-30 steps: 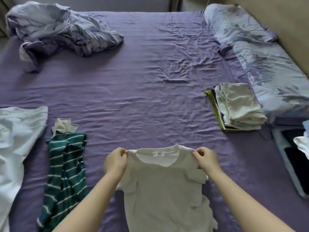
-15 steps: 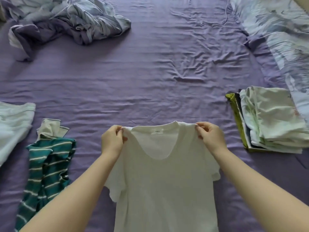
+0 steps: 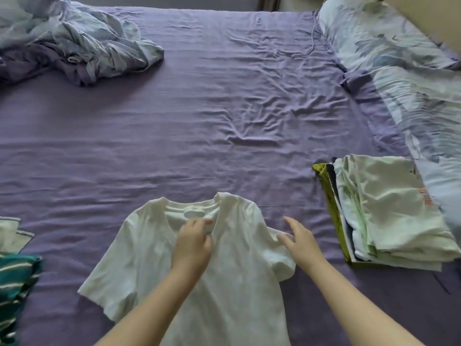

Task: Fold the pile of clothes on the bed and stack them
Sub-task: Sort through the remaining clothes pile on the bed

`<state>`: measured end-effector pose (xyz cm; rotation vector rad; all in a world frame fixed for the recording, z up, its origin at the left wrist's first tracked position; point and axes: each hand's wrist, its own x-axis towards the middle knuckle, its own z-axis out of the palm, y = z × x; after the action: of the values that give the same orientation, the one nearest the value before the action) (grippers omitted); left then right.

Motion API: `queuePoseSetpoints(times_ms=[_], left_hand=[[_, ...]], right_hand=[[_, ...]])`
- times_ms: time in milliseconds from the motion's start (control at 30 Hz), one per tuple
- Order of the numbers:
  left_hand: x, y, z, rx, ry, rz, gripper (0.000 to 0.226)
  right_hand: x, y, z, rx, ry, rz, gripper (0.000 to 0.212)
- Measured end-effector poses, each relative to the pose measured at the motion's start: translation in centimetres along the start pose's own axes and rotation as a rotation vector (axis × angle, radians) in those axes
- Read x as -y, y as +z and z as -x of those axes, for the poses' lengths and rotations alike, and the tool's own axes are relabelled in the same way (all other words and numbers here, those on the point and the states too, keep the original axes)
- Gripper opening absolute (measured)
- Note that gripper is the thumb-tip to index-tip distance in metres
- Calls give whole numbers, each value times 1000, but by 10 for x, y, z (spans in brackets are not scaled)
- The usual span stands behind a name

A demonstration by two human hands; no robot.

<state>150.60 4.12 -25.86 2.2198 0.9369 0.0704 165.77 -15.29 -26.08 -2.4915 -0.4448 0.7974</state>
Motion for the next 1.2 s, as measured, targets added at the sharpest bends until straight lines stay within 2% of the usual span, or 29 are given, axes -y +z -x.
queuePoseSetpoints(times_ms=[67,133,167,233,267,400,467,533,633,700,767,833,900,967,1000,1067,1133,1200], left_hand=[[-16,27,2,112,105,-7,30],[-33,46,-4,176,177,-19,28],[-40,53,-9,192,200,-30,29],[-55,64,-22,222,249,-98,33],[-62,67,-30,248,277,-145,36],[-89,66,-63,484,300,-199,65],[-104,65,-76,620,255,-241,75],[-118,68,-84,752,198,-309,68],[-129,74,-97,836,235,-563,32],[-129,78,-103,765,270,-601,17],[-122,84,-104,614,254,-496,13],[-112,88,-95,539,206,-356,12],[-105,91,-83,482,178,-275,22],[-101,92,-66,317,142,-182,40],[-101,92,-55,201,148,-128,42],[-96,93,-29,19,215,-75,32],[-83,99,-6,51,195,-32,25],[-70,106,10,209,71,113,30]], right_hand=[[-15,6,5,24,19,75,61],[-21,11,6,60,74,20,63],[-23,13,5,74,99,-35,59],[-27,12,4,63,60,-101,31],[-29,10,3,42,36,-146,16],[-39,-10,3,4,62,-549,23],[-41,-17,1,27,64,-592,23],[-43,-17,-3,28,32,-530,21],[-45,-16,-6,-21,30,-483,18],[-49,-17,-5,-41,59,-510,32],[-52,-15,-2,-22,104,-546,62],[-49,-8,3,-22,148,-518,88],[-46,3,5,-40,156,-421,98],[-42,13,8,-40,142,-323,97],[-42,16,8,-60,132,-320,93],[-41,18,10,-141,96,-398,84],[-44,19,10,-210,59,-411,78],[-48,22,12,-211,50,-341,72]])
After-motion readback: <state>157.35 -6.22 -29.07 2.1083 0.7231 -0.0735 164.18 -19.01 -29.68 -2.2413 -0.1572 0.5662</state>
